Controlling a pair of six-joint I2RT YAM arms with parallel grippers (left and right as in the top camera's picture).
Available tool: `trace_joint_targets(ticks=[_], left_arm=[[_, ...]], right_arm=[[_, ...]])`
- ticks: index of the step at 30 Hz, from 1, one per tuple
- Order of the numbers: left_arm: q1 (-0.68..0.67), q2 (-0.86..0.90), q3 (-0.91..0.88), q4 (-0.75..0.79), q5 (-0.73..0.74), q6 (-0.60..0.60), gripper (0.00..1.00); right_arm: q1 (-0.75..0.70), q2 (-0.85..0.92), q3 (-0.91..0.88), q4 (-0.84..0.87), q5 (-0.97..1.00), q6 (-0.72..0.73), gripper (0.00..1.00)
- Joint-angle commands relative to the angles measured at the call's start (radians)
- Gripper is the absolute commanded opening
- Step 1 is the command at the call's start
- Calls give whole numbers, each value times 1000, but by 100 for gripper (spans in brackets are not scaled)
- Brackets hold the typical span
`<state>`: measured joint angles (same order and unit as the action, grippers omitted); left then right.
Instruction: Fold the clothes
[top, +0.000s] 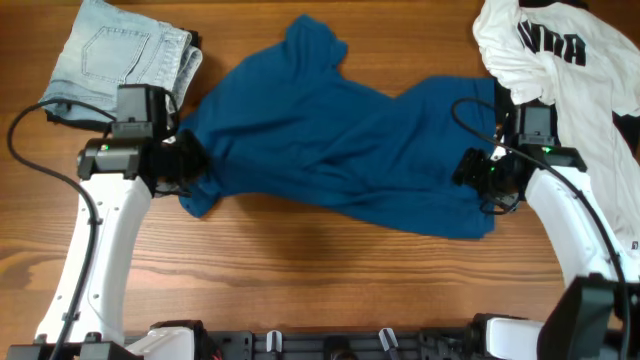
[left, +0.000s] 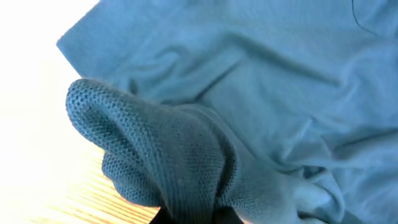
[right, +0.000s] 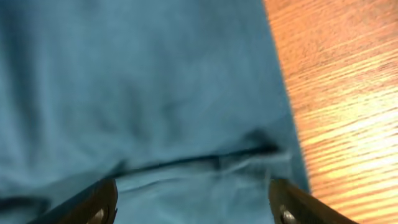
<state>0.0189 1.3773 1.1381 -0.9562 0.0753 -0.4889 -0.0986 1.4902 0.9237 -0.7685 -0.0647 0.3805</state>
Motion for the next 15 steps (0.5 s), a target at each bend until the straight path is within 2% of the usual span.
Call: trace_joint_targets(ticks=[1,5,12,15], left_arm=[[33,-3,10,10,-17,45,4],[32,-3,10,10,-17,45,4],[32,-3,10,18,-16,45,4],[32,-3,10,17,-16,46,4]], right_arm=[[1,96,-32,34,31,-40,77],[1,162,-34,-12,-27,-37,63],[1,118,-34,-159,-44,-40,60],[1,103,-34,-160,-43,-50,59]])
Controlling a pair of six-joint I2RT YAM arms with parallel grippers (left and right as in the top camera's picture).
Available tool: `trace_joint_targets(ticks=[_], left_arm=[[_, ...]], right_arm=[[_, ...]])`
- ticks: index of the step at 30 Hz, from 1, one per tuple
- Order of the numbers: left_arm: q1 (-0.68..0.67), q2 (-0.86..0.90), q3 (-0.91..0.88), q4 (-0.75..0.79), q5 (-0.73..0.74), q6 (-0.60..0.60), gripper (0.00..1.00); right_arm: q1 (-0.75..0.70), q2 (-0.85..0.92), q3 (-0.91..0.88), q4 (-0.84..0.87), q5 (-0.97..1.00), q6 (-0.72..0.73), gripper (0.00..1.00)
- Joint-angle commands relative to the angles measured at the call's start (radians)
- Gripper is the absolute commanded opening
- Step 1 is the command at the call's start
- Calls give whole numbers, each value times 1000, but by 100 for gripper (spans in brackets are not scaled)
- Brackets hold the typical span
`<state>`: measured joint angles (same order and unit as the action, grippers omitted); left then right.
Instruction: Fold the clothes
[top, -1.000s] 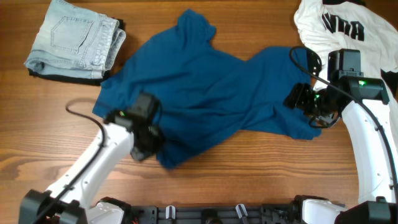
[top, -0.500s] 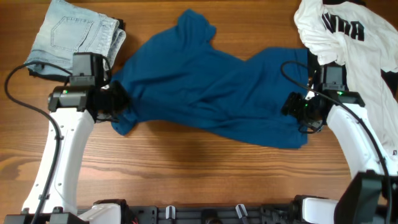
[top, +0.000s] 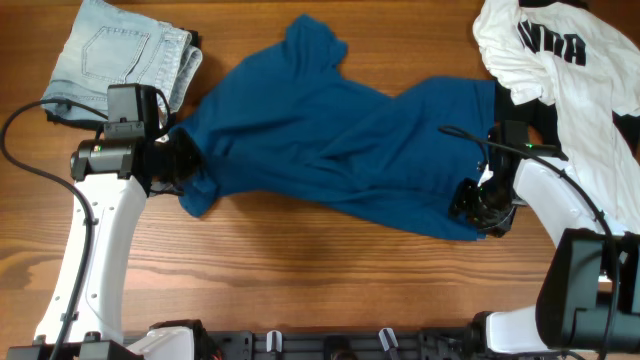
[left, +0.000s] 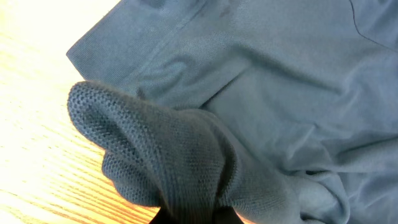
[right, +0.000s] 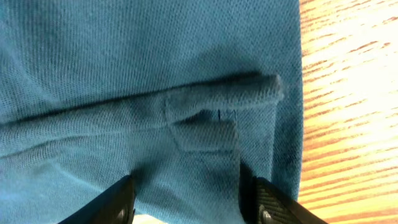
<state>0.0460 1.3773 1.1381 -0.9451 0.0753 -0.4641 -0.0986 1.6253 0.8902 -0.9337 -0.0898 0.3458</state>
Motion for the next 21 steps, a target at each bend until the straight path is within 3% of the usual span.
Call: trace_joint_targets(ticks=[1,9,14,21], left_arm=[[5,-3,10,6,-16,21,4],[5,-3,9,0,-14,42,5],[5,-3,9,-6,-13,42,5],[5,-3,9,-10,-13,42,5]], right_arm=[[1,-31,0,22,-19,-13,56],[1,-30,-22,143,-10,-32,50],[2,-31,-29,72,-11,-28,27],[1,-30,-29,52,-11,-31,29]])
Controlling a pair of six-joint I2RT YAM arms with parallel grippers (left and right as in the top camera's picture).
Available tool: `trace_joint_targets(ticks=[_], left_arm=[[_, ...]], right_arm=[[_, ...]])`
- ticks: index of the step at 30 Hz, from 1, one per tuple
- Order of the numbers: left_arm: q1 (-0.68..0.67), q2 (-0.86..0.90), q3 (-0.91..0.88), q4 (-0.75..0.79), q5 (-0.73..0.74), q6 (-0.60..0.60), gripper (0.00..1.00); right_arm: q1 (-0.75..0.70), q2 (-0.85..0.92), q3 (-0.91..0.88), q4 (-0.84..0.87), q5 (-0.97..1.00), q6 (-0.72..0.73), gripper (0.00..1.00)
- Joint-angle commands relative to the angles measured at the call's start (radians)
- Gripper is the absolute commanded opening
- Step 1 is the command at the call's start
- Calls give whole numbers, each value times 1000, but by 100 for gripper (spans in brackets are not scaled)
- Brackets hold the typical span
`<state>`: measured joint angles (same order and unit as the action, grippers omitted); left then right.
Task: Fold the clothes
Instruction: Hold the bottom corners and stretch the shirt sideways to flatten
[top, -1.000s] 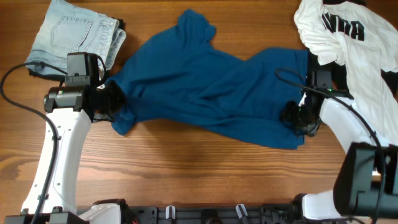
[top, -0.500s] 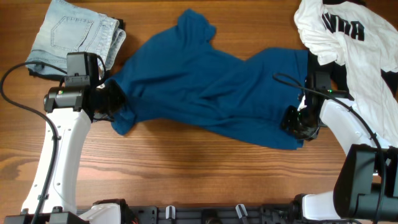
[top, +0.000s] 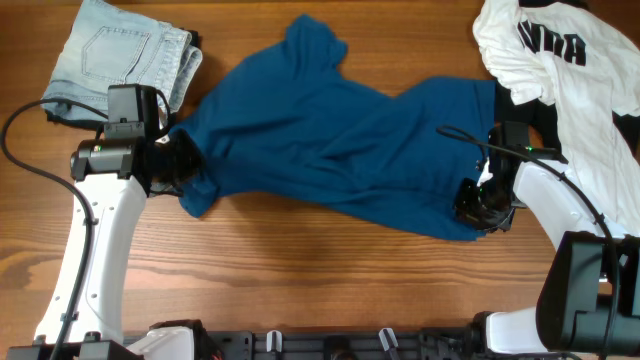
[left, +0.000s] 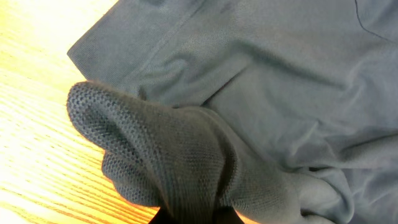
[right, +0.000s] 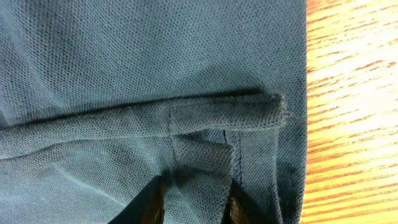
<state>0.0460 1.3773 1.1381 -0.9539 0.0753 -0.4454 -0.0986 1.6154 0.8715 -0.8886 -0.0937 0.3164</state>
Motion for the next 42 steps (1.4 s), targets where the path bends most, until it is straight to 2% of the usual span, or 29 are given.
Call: trace_joint_targets(ticks=[1,2,6,13,20,24,26,27,28,32,33,34,36,42], left_arm=[[5,-3,9,0,-13,24,5],[5,-3,9,0,-13,24,5],[5,-3,10,1,-14,24,4],[5,-24,59,-60,16,23,4],[4,-173,119,-207,93,23,4],[4,-269,119,-219,118,23,4],[4,-284,119,-218,118,23,4],[4,-282,119,-218,118,23,4],[4,-274,119,-218,118,23,4],[4,-203,119,-216,118,23,4],[4,-183,119,-214,118,23,4],[4,-151,119,-210,118,23,4],[4,-112,119,-206,118,24,4],[4,2,119,-178,118,46,4]], right_arm=[[1,-21,-10,12,-7,-1,11],[1,-21,-10,19,-7,5,5],[-1,-49,26,43,-7,27,4],[-83,-280,214,-60,-17,27,4],[-204,-556,322,-181,-90,-57,4],[-204,-565,336,-272,-130,-105,5],[-203,-513,328,-312,-149,-135,31],[-200,-472,327,-325,-161,-162,47],[-200,-426,326,-328,-184,-192,54],[-172,-227,325,-277,-214,-238,62],[-155,-178,323,-258,-214,-238,65],[-130,-114,312,-224,-210,-232,73],[-104,-43,302,-192,-186,-195,78],[-16,131,273,-39,-124,-119,77]])
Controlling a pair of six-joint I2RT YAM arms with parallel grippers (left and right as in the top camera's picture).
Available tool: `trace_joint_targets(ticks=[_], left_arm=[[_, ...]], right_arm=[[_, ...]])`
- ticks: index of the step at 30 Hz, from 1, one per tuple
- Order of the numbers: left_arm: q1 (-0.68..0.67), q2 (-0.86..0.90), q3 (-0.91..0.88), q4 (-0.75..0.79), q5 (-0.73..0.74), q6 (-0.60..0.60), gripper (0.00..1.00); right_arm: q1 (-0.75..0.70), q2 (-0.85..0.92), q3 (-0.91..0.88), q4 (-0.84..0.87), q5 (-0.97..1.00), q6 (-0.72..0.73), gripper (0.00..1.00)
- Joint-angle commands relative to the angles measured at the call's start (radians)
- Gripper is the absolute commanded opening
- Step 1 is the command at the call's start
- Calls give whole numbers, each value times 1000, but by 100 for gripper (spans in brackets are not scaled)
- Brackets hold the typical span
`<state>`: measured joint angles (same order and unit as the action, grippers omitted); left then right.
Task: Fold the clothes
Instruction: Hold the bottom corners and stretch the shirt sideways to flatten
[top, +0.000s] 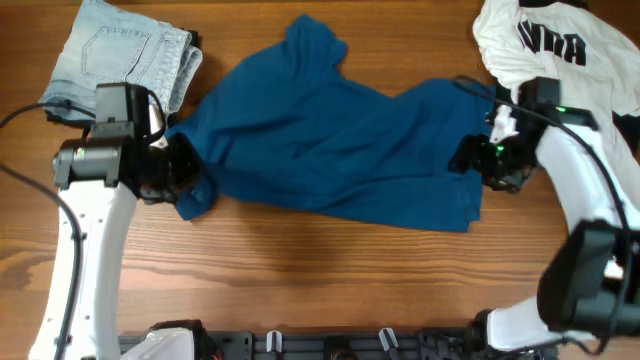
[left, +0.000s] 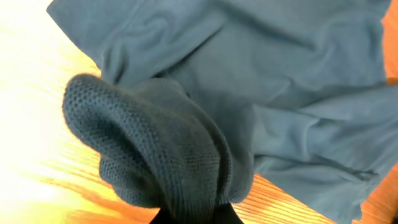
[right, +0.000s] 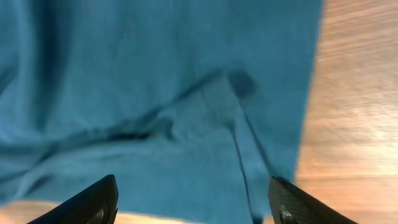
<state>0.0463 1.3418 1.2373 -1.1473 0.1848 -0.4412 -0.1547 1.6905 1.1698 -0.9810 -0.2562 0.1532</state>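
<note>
A blue polo shirt (top: 320, 140) lies spread and creased across the middle of the wooden table (top: 300, 280). My left gripper (top: 183, 172) is shut on its left corner. In the left wrist view a thick bunch of blue knit (left: 155, 149) rises from the closed jaws (left: 194, 216). My right gripper (top: 472, 160) hangs open over the shirt's right edge. In the right wrist view its fingers (right: 99, 199) stand wide apart with nothing between them. Below them shows the side hem with its slit (right: 242, 124).
Folded light denim shorts (top: 125, 50) lie at the back left, close behind my left arm. A white jersey with dark lettering (top: 560, 50) is heaped at the back right, beside my right arm. Bare wood runs along the front.
My right gripper was closed on a fold at the shirt's lower right hem. It is now open and farther back above the right edge. The left gripper, still holding, sits slightly farther left.
At first my right gripper was open above the shirt's right side. Then it was down at the lower right hem with its fingers around a fold, then closed on it. Now it is open and clear of the hem. My left gripper held the left corner throughout.
</note>
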Motion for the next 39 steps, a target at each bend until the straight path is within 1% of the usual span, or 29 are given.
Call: trace_joint_targets(ticks=[1,5,7,10,12,15,18,21,22,23,25,26,28,29,30,31,34,37,39], left_arm=[[3,47,19,18,8,43,4],[3,53,19,27,5,45,4],[3,53,19,36,5,45,4],[3,53,19,40,5,45,4],[3,53,19,40,5,45,4],[3,53,19,42,5,45,4],[3,53,19,41,5,45,4],[3,53,19,52,5,45,4],[3,53,19,56,5,45,4],[3,54,19,58,5,45,4],[3,54,19,59,5,45,4],[3,54,19,58,5,45,4],[3,54,19,59,5,45,4],[3,54,19,60,4,45,4],[3,54,19,61,4,45,4],[3,54,19,62,4,45,4],[3,55,19,66,4,45,4],[3,55,19,74,4,45,4],[3,55,19,81,4,45,4]], right_arm=[[51,74,-41,85,66,72,77],[64,102,-104,179,132,121,76],[64,102,-149,253,149,138,75],[64,102,-203,324,145,146,69],[64,102,-217,341,145,146,65],[64,101,-217,361,123,143,62],[64,101,-204,379,99,135,57],[64,101,-179,379,89,113,49],[64,101,-174,380,76,103,45],[64,101,-172,382,72,99,38],[65,101,-172,382,72,93,28],[66,101,-172,382,74,93,26],[66,99,-166,373,82,93,27],[65,95,-155,354,98,93,34],[65,90,-142,336,111,93,38],[65,78,-121,306,117,88,40],[67,27,-62,243,126,79,41],[85,18,-58,225,126,86,41],[112,27,-68,225,145,120,41]])
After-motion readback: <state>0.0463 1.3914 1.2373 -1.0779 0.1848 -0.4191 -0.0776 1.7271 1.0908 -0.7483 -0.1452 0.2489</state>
